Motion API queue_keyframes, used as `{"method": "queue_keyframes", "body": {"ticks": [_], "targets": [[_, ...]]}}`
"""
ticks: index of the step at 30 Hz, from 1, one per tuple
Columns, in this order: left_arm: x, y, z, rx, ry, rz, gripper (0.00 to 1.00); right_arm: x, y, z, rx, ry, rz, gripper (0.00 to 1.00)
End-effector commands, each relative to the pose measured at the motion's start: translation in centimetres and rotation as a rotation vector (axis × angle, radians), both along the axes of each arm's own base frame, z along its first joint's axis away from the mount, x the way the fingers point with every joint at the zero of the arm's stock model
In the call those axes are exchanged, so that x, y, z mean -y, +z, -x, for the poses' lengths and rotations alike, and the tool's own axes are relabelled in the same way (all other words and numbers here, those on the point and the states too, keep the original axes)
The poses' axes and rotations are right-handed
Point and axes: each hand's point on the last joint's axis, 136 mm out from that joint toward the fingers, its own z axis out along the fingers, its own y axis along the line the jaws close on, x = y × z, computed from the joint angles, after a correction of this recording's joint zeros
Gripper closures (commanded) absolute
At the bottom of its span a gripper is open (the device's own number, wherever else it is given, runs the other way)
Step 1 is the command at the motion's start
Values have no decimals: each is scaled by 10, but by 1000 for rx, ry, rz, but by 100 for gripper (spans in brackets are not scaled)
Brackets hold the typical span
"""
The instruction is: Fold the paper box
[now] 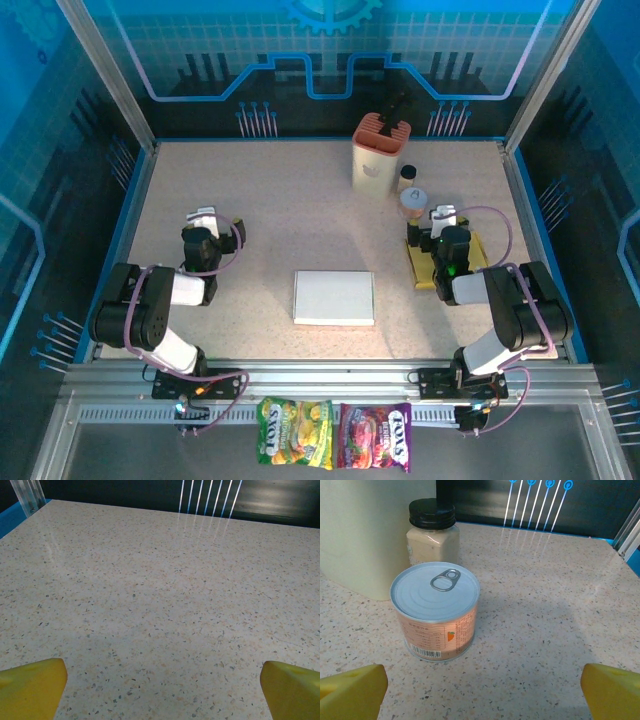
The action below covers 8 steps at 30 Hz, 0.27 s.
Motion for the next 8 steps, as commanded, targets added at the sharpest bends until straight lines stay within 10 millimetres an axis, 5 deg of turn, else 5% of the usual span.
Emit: {"method": "queue_keyframes", "body": {"ticks": [1, 8], "targets": [[2, 6, -3, 19, -17, 2, 1, 2, 4, 0, 20, -18, 8, 0], [2, 7, -3, 22, -17, 2, 1, 4, 4, 1, 22, -26, 3, 0]]}}
